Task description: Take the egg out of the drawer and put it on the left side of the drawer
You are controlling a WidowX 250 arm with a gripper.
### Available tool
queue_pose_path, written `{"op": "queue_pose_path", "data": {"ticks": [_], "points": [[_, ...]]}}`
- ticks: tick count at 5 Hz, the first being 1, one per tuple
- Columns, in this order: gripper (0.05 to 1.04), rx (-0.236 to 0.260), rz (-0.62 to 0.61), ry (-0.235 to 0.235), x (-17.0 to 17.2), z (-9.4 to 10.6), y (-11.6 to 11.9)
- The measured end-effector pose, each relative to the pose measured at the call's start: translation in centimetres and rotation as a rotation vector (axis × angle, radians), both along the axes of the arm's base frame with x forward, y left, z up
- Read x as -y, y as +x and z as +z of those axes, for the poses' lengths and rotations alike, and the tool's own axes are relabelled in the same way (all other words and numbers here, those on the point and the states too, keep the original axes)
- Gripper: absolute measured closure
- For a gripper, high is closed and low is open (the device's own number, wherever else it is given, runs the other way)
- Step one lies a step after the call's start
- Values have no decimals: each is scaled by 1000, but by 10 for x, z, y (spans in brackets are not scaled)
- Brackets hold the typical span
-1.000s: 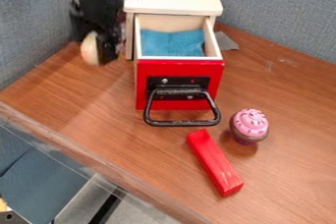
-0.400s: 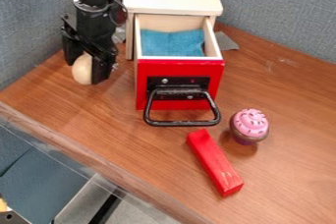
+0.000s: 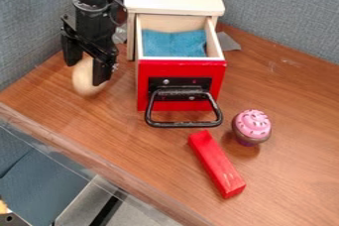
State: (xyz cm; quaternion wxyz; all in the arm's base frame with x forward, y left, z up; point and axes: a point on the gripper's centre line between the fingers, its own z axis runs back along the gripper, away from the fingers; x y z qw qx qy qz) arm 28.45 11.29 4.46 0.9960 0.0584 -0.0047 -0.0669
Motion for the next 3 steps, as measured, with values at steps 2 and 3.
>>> {"op": "queue_pose_path", "data": {"ticks": [2, 3], "points": [[83, 51, -34, -14, 5, 17, 3], [83, 130, -61, -43, 16, 44, 7]]}}
